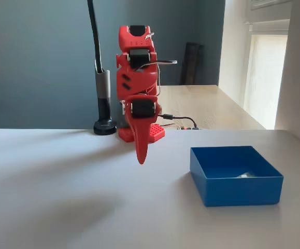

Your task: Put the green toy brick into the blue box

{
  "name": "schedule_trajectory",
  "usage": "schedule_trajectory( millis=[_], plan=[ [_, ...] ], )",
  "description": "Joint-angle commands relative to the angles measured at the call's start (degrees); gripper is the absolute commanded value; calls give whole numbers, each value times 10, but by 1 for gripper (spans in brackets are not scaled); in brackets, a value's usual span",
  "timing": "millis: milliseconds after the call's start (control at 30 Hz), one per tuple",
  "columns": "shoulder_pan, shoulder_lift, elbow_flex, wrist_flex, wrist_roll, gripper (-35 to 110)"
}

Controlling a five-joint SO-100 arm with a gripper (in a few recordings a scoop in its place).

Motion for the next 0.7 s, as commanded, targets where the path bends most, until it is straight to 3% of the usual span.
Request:
schedule_trajectory(
  millis=[0, 667],
  plan=[
    [1, 109, 60, -7, -4, 0],
    [35, 519, 400, -6, -26, 0]
  ],
)
